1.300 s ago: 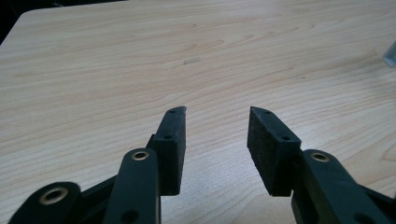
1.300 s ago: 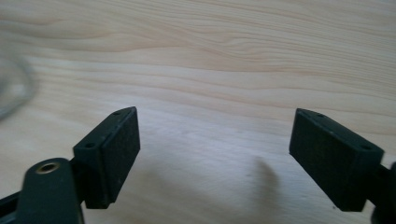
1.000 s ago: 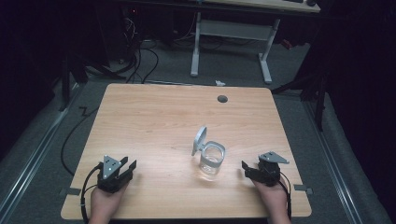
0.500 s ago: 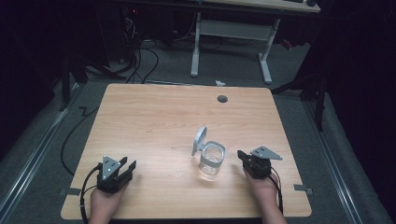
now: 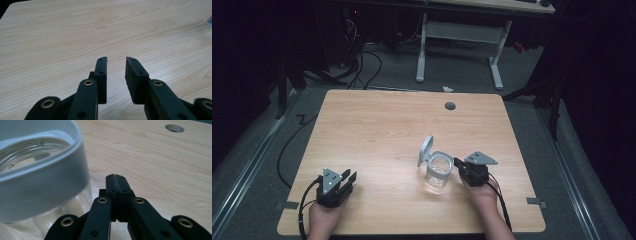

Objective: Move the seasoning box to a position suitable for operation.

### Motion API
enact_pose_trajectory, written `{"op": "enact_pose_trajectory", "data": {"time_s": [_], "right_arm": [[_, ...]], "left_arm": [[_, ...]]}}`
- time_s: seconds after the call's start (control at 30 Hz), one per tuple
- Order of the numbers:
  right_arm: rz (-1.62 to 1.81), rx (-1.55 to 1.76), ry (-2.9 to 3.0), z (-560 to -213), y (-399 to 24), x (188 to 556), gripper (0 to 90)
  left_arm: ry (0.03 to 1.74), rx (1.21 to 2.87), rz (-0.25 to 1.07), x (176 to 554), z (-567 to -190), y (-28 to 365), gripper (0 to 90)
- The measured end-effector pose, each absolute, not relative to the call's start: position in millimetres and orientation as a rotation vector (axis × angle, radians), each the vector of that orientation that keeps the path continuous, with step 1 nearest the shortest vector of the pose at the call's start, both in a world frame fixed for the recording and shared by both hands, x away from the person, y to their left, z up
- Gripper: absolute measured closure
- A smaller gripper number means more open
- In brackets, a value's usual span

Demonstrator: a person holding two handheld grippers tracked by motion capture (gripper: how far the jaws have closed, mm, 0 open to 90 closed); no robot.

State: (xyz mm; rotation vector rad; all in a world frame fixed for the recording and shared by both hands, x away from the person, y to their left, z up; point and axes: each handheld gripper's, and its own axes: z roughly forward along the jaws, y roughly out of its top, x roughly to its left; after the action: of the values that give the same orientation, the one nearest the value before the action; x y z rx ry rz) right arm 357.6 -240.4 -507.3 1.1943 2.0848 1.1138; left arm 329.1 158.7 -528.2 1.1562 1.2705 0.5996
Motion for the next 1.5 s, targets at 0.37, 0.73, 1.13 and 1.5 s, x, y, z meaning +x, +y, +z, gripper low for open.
{"op": "enact_pose_trajectory", "data": {"time_s": [0.37,0.73,1.13,1.5], "right_arm": [[1.114,1.16,2.103,-511,-229,344,90.0],[1.148,1.118,2.136,-514,-215,319,90.0],[1.182,1.034,2.214,-520,-181,305,89.8],[1.194,1.019,2.218,-520,-174,304,89.7]], "left_arm": [[1.279,1.14,0.6,329,-526,161,68.1],[1.246,1.164,0.576,323,-525,145,67.0],[1.213,1.265,0.448,298,-528,92,71.7],[1.177,1.338,0.402,301,-529,43,84.2]]}}
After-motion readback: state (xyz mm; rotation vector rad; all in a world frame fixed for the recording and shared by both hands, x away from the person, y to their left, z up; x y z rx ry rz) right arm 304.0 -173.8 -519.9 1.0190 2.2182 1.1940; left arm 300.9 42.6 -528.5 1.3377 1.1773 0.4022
